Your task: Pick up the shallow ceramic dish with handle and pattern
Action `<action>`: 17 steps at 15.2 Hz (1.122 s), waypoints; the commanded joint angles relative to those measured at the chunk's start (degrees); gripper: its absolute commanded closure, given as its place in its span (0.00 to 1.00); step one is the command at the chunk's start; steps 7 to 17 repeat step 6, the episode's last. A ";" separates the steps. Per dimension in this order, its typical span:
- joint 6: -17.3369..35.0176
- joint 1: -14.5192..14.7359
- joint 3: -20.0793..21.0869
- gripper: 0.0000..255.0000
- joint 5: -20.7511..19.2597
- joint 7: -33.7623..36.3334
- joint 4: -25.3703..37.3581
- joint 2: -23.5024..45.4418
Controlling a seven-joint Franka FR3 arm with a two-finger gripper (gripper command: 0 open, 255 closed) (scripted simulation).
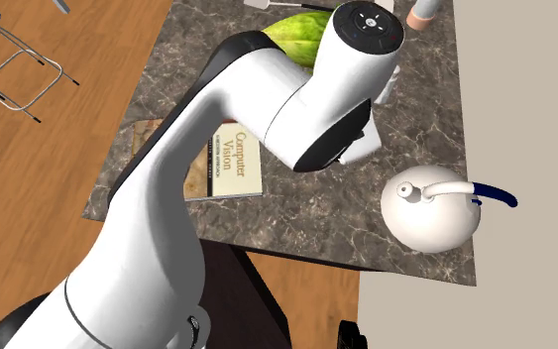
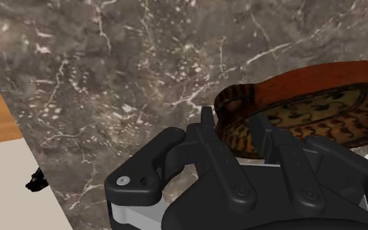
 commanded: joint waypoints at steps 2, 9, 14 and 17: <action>-2.71 0.26 0.18 1.00 -0.43 0.51 3.77 1.08; -4.67 0.44 0.28 1.00 -0.75 0.80 6.54 1.92; -4.67 0.44 0.28 1.00 -0.75 0.80 6.54 1.92; -4.67 0.44 0.28 1.00 -0.75 0.80 6.54 1.92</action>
